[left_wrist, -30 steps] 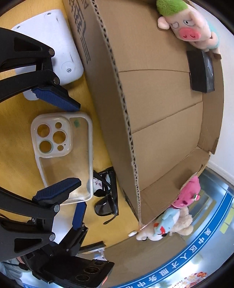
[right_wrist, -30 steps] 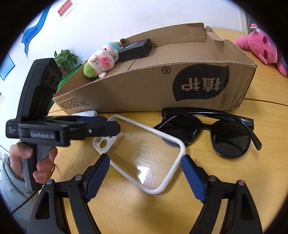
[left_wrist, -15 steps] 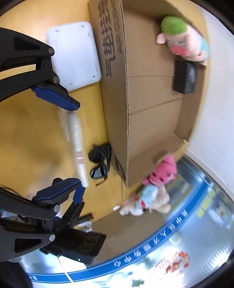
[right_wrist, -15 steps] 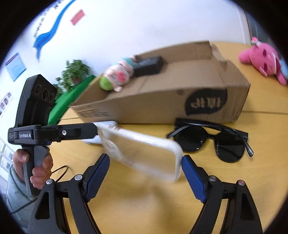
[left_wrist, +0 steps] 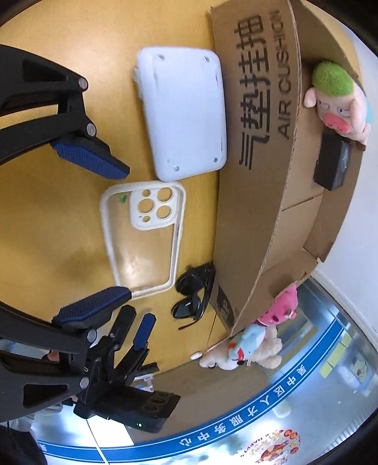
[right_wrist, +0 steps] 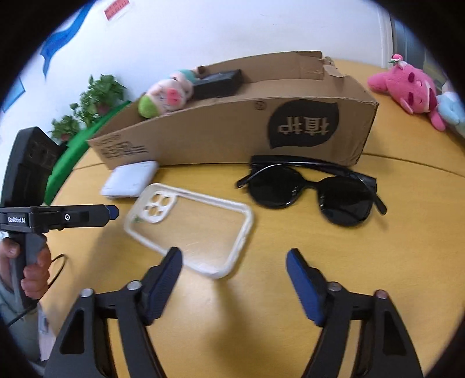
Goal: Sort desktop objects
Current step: 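Reach the left gripper to the clear phone case and grasp its rim, then carry the phone case with the left gripper and lower it into the box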
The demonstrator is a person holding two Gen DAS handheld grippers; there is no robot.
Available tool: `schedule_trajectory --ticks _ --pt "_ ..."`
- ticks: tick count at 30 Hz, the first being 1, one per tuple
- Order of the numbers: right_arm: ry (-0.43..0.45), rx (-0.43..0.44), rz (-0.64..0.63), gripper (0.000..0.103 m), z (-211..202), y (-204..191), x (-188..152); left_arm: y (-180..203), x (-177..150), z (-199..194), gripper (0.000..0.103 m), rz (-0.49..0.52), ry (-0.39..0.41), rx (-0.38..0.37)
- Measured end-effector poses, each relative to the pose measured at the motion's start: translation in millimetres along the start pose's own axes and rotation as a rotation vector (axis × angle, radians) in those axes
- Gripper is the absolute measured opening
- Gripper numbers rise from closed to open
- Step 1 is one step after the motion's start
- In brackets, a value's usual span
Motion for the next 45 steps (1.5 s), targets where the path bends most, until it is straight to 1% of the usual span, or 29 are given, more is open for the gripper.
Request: schedule_trajectory --ticks 1,2,3,4,5,7,8,10,11,13,15,17,20,22,25,27,29,31,34,37,40,41,45 --pt "-0.004 -0.009 -0.001 0.053 3.8 1.2 1.9 -3.3 0.6 6.7 0.062 -0.003 -0.016 0.014" --pt "-0.004 -0.029 -0.017 0.047 8.3 1.1 3.5 -8.0 -0.3 14.0 0.057 -0.02 -0.042 0.035" --pt "-0.007 -0.04 -0.038 0.024 11.0 0.9 1.4 -9.6 0.5 14.7 0.05 -0.017 -0.025 0.041" --pt "-0.024 -0.048 -0.06 0.012 16.0 -0.6 -0.7 -9.8 -0.1 16.1 0.047 -0.016 -0.031 0.048" --pt "-0.04 -0.05 -0.065 0.012 20.1 -1.6 -3.5 -10.3 -0.7 16.5 0.045 -0.004 -0.032 0.073" --pt "-0.026 -0.059 -0.076 0.012 18.4 -1.4 -4.6 -12.3 -3.8 16.9 0.03 0.017 -0.035 0.108" --pt "-0.023 -0.064 -0.081 0.012 16.8 -0.5 -5.4 -13.5 -5.9 16.6 0.026 0.016 -0.039 0.111" --pt "-0.014 -0.078 -0.066 0.011 13.3 5.5 -6.0 -12.9 -9.9 16.9 0.009 0.01 -0.047 0.096" --pt "-0.011 -0.081 -0.054 0.011 12.3 7.8 -6.4 -10.6 -11.8 15.9 0.007 0.016 -0.043 0.087" --pt "-0.01 -0.083 -0.034 0.01 8.1 13.7 -8.7 -1.7 -12.6 11.3 0.007 0.034 -0.028 0.066" --pt "0.004 -0.087 -0.018 0.01 -2.0 16.9 -11.4 13.5 -6.3 3.0 0.007 0.074 0.006 0.059" --pt "0.03 -0.104 -0.012 0.01 -16.9 17.2 -11.1 30.8 6.8 -9.6 0.007 0.106 0.057 0.034" --pt "0.079 -0.118 -0.008 0.01 -40.9 16.0 2.8 56.9 33.0 -31.4 0.007 0.174 0.124 0.006" --pt "0.129 -0.135 -0.02 0.01 -59.1 11.9 21.8 66.0 49.5 -44.9 0.007 0.2 0.16 -0.005" --pt "0.221 -0.13 -0.055 0.01 -86.6 -2.1 66.3 75.2 83.9 -70.9 0.006 0.228 0.217 -0.037" --pt "0.268 -0.147 -0.1 0.01 -95.3 -15.6 100.0 71.9 104.2 -88.7 0.006 0.252 0.254 -0.004" --pt "0.298 -0.126 -0.128 0.01 -97.1 -30.1 131.1 62.0 128.1 -107.4 0.006 0.244 0.291 0.01" --pt "0.305 -0.087 -0.142 0.01 -91.1 -42.3 157.1 47.4 146.3 -121.1 0.006 0.236 0.304 0.036" --pt "0.281 -0.024 -0.148 0.01 -70.7 -58.5 188.4 21.5 167.9 -134.8 0.006 0.212 0.31 0.088" --pt "0.232 0.01 -0.16 0.01 -39.8 -71.0 214.2 -9.3 187.6 -136.1 0.006 0.176 0.29 0.126" --pt "0.156 0.042 -0.157 0.01 -2.6 -75.7 236.5 -40.7 205.1 -121.4 0.007 0.123 0.244 0.147" --pt "0.126 0.047 -0.154 0.01 11.3 -75.6 243.0 -52.5 210.9 -112.3 0.007 0.105 0.216 0.151" --pt "-0.009 0.041 -0.156 0.01 64.9 -67.9 254.3 -86.0 226.6 -74.3 0.007 0.059 0.134 0.178"
Point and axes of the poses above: each gripper's, at about its wrist camera, not at the fingertips, and z roughly the way its jaws point, y to its right, x to its top, the point moved 9 cm from there along z, roughly the way its jaws point, and after that the axes turned 7 degrees about z, right-handed, at the moved point
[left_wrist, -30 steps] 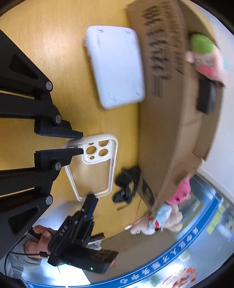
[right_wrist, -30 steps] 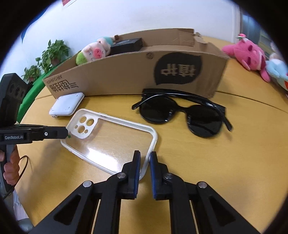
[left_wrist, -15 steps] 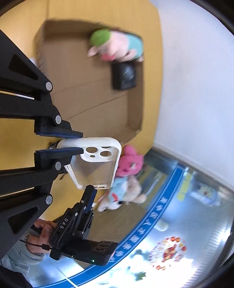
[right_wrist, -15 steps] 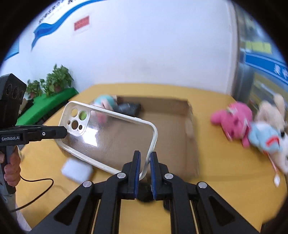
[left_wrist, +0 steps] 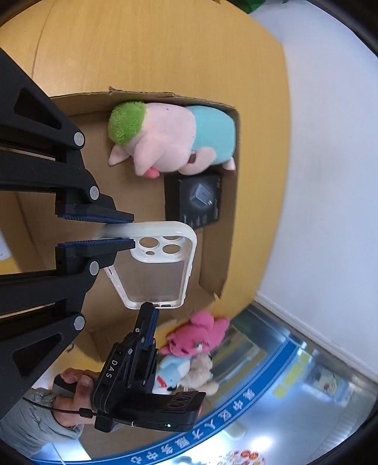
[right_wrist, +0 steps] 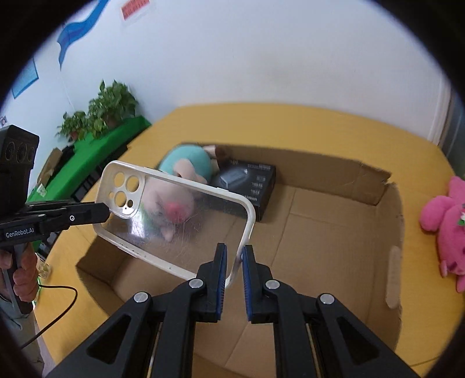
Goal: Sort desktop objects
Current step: 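Carry the phone case with the left gripper and lower it into the box, then open the left gripper and withdraw from the box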
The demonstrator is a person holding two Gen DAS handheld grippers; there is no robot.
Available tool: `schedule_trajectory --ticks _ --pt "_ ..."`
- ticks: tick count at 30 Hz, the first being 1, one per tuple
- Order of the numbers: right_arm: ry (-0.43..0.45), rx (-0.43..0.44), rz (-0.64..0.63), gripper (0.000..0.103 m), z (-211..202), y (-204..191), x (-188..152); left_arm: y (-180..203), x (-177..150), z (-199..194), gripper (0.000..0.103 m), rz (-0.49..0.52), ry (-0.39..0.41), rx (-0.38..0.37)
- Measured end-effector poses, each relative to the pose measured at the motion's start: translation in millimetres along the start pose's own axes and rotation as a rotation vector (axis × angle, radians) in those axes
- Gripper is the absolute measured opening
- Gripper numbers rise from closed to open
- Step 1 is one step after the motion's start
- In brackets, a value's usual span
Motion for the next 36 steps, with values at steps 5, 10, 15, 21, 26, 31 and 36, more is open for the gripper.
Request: schedule_trajectory --ticks 5,10,15,21,26,31,36 --pt "-0.157 -0.002 0.009 0.01 60.1 22.9 -3.8 -25.0 -5.1 59.3 0.008 -0.051 -0.145 0.03" --pt "-0.273 0.007 0.067 0.01 101.7 37.9 -7.4 -39.4 -10.1 98.6 0.01 -0.074 -0.269 0.09" --pt "-0.343 0.0 0.087 0.01 120.6 41.7 -13.7 -47.5 -18.6 123.0 0.013 -0.048 -0.377 0.201" --pt "-0.345 -0.002 0.114 0.011 126.6 43.0 -15.9 -60.8 -27.4 136.0 0.014 -0.102 -0.443 0.248" --pt "-0.332 0.0 0.141 0.019 131.5 41.9 -20.1 -65.4 -27.7 136.4 0.015 -0.109 -0.444 0.3" --pt "-0.283 0.025 0.116 0.033 116.0 33.9 -18.7 -59.2 -31.4 121.2 0.021 -0.1 -0.403 0.303" --pt "-0.09 -0.006 0.054 0.066 36.5 19.8 -11.3 -27.8 -22.2 55.1 0.041 -0.004 -0.195 0.35"
Point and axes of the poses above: each gripper's, at about its wrist camera, not at the fingertips, and z roughly the way its jaws point, y to its right, x to its top, the point moved 9 cm from there along z, roughly the way its jaws point, and after that the axes turned 7 degrees about z, right-handed, at the moved point
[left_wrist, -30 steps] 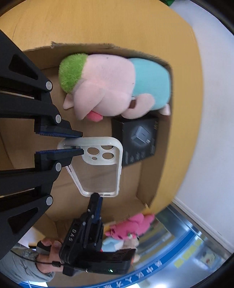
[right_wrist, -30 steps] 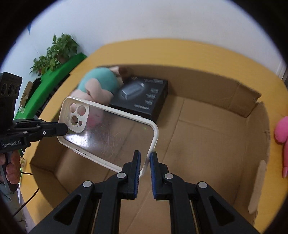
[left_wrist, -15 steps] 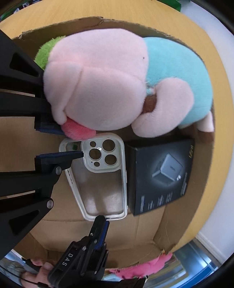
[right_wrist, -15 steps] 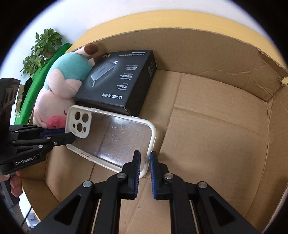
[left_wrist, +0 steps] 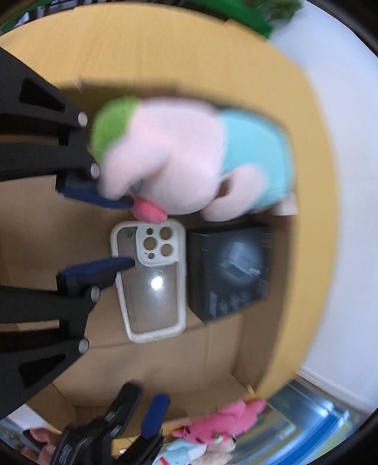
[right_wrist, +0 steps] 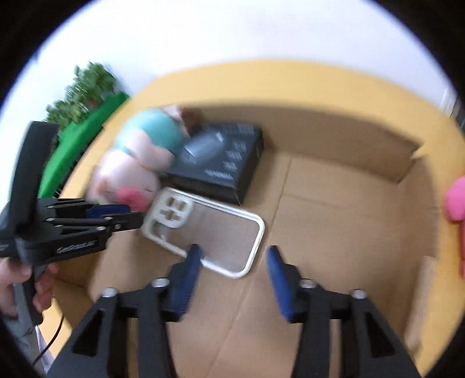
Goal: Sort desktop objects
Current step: 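Open the left gripper and withdraw from the box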
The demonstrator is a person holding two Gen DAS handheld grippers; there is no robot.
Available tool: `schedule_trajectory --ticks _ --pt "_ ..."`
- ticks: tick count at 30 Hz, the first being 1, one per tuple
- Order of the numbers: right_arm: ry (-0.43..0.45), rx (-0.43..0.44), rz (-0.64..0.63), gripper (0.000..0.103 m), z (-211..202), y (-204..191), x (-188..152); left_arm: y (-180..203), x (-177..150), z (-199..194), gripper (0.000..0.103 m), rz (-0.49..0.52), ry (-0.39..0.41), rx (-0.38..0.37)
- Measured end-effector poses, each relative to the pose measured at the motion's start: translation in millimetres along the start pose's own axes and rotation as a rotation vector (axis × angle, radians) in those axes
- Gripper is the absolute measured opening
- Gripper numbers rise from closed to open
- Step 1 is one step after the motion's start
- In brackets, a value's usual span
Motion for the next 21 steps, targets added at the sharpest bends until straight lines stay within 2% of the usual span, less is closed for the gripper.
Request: schedule_trajectory --ticks 1,2,4,5,6,7,9,14,16,21 --pt "0.043 0.005 -0.01 0.077 -17.4 -3.1 -2.3 0.9 -2.5 -21.7 0.052 0.016 0.068 0.026" --pt "0.098 -0.001 -0.021 0.08 -38.5 -7.1 -7.1 4.0 -8.2 -52.0 0.058 0.03 0.157 0.057" --pt "0.192 -0.031 -0.045 0.081 -69.1 -18.6 -15.8 6.0 -18.9 -95.2 0.082 0.046 0.287 0.085" --pt "0.227 -0.048 -0.062 0.081 -81.2 -26.6 -23.9 11.7 -27.6 -121.7 0.088 0.062 0.369 0.101" --pt "0.253 -0.057 -0.077 0.081 -92.9 -30.1 -34.4 17.7 -37.5 -145.2 0.098 0.073 0.441 0.122" --pt "0.277 -0.062 -0.09 0.081 -102.6 -35.5 -46.5 23.6 -36.7 -157.1 0.103 0.077 0.489 0.136" --pt "0.31 -0.081 -0.09 0.081 -112.4 -41.5 -61.4 36.0 -53.3 -185.0 0.103 0.087 0.591 0.153" --pt "0.372 -0.094 -0.071 0.081 -133.0 -51.2 -91.1 61.8 -92.1 -211.1 0.103 0.045 0.7 0.165" --pt "0.397 -0.114 -0.084 0.081 -140.1 -55.9 -101.3 69.8 -95.2 -214.0 0.103 0.044 0.723 0.16" --pt "0.437 -0.146 -0.115 0.081 -156.4 -62.5 -122.5 85.1 -113.9 -214.6 0.103 0.029 0.718 0.137"
Point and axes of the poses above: each gripper's, at about its wrist camera, not at the fingertips, and z roughly the way its jaws point, y to its right, x to its top, the point moved 9 cm from there along z, roughly the way its jaws point, and after that the axes turned 7 degrees about z, right-handed, at the moved point
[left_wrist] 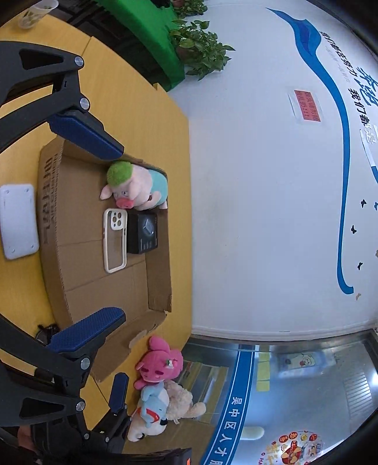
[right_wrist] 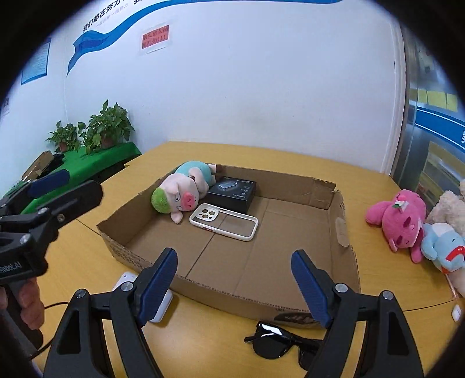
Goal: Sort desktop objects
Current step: 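Open the left gripper and withdraw from the box, then reach the right gripper to the black sunglasses and grasp them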
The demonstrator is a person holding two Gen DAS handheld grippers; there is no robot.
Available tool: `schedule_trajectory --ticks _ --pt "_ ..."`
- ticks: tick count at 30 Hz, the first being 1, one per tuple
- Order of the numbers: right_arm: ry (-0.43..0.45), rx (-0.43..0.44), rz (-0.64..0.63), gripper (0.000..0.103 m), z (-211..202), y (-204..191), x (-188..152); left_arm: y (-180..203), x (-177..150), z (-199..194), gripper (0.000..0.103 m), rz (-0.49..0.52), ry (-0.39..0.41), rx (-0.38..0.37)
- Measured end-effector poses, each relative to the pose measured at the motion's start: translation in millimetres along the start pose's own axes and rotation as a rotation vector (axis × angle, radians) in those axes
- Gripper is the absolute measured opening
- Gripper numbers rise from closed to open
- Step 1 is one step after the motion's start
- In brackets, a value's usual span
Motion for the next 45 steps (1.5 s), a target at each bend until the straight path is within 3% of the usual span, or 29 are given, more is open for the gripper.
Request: schedule_trajectory --ticks 9,17,21,27,33,41,45 --pt "0.019 0.013 0.025 0.081 -24.8 4.0 -15.1 19.6 -8.6 -6.7 0.103 0.009 -0.036 0.0" --pt "-0.013 0.035 0.013 0.081 -23.9 7.9 -35.3 17.3 -38.3 1.1 0.103 -0.032 -0.107 -0.011" --pt "-0.137 0.134 0.091 0.081 -6.4 31.6 -63.0 16.8 -63.2 3.8 0.103 -0.06 -0.166 -0.064" --pt "-0.276 0.112 0.24 0.081 23.9 118.1 -109.7 15.8 -108.9 13.6 0.103 -0.088 -0.261 -0.099" --pt "-0.358 0.083 0.207 0.081 63.6 158.0 -136.7 27.4 -130.6 20.3 0.103 -0.101 -0.314 -0.138" --pt "-0.399 0.268 0.105 0.083 51.1 87.0 -148.6 26.6 -134.7 26.5 0.103 -0.105 -0.33 -0.161" --pt "-0.377 0.267 0.039 0.083 39.9 66.4 -153.7 33.1 -136.6 34.0 0.103 -0.115 -0.347 -0.206"
Point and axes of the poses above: each gripper's, at about its wrist camera, not at the fingertips, and z roughly the way its jaws point, y to its right, x to its top, the point moved 9 cm from there along z, roughly the way its jaws point, and after that the axes turned 7 degrees about z, right-handed, at the moved point
